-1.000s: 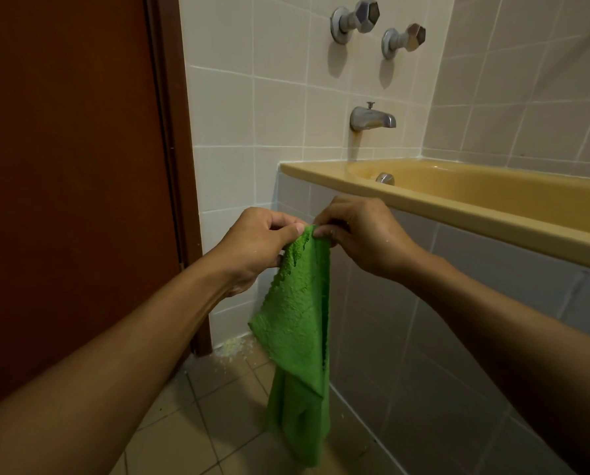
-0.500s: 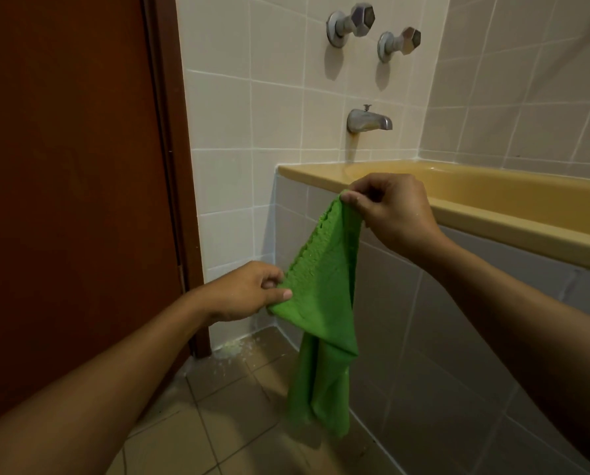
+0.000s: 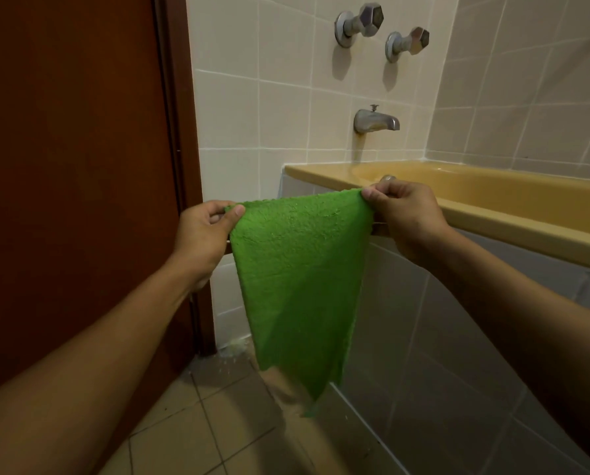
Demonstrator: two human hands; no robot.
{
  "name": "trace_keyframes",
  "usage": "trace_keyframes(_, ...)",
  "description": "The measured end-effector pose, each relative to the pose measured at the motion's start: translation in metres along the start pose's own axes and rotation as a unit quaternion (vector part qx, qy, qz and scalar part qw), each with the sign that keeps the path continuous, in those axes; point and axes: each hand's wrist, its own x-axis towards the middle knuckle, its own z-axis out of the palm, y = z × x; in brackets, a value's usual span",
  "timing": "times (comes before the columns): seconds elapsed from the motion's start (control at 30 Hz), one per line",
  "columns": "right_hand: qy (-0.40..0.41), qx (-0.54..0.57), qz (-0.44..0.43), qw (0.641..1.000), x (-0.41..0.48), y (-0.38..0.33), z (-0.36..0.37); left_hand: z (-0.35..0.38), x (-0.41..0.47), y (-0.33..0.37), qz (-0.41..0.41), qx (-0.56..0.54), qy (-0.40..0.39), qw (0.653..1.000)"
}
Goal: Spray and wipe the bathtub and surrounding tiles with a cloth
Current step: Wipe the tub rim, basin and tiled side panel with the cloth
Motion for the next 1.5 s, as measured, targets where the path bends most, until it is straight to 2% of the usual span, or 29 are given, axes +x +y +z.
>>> trace_keyframes(0.17,-0.006,-0.025,0.036,0.999,0.000,0.010,0.001,-0.010,0.000,-0.001,-0.018,-0.007,0.000,1.000)
trace_keyframes(0.4,-0.004,-0.061,0.074,0.995,-0.002,0.036,0.013,-0.016,-0.004,-0.006,-0.041,0.115,-0.052,0.991)
trace_keyframes(0.57,-0.029,-0.058,0.110,0.992,0.000,0.045,0.023,-0.012,-0.007,-0.011,-0.092,0.118,-0.070,0.986)
trace_keyframes(0.73,-0.037,-0.076,0.081,0.993,0.002,0.047,0.024,-0.005,-0.006,-0.017,-0.081,0.103,-0.041,0.991)
trace_keyframes(0.83,-0.039,-0.191,0.052,0.979,0.004,0.046,0.015,-0.001,-0.007,-0.013,-0.063,0.073,-0.050,0.994)
trace_keyframes(0.9,-0.062,-0.324,0.009,0.944,0.002,0.041,0.009,0.006,-0.009,-0.008,-0.037,0.069,-0.066,0.995)
trace_keyframes(0.97,-0.096,-0.392,-0.051,0.914,-0.003,0.034,0.013,0.016,-0.012,-0.004,-0.011,0.064,-0.082,0.995)
trace_keyframes(1.0,-0.123,-0.377,-0.072,0.915,-0.006,0.033,0.017,0.021,-0.013,-0.004,-0.004,0.067,-0.091,0.994)
trace_keyframes(1.07,-0.183,-0.268,-0.068,0.944,-0.012,0.033,0.032,0.031,-0.015,-0.004,-0.001,0.078,-0.120,0.990)
trace_keyframes(1.17,-0.210,-0.142,-0.049,0.966,-0.017,0.037,0.051,0.040,-0.018,-0.005,-0.011,0.071,-0.147,0.986)
trace_keyframes(1.33,-0.224,-0.060,-0.023,0.972,-0.021,0.039,0.061,0.034,-0.017,-0.002,-0.046,0.025,-0.132,0.990)
trace_keyframes(1.4,-0.229,-0.044,-0.022,0.972,-0.021,0.036,0.061,0.031,-0.018,0.001,-0.071,0.000,-0.158,0.985)
trace_keyframes(1.5,-0.201,-0.036,-0.043,0.978,-0.017,0.025,0.058,0.026,-0.021,0.000,-0.107,-0.036,-0.240,0.964)
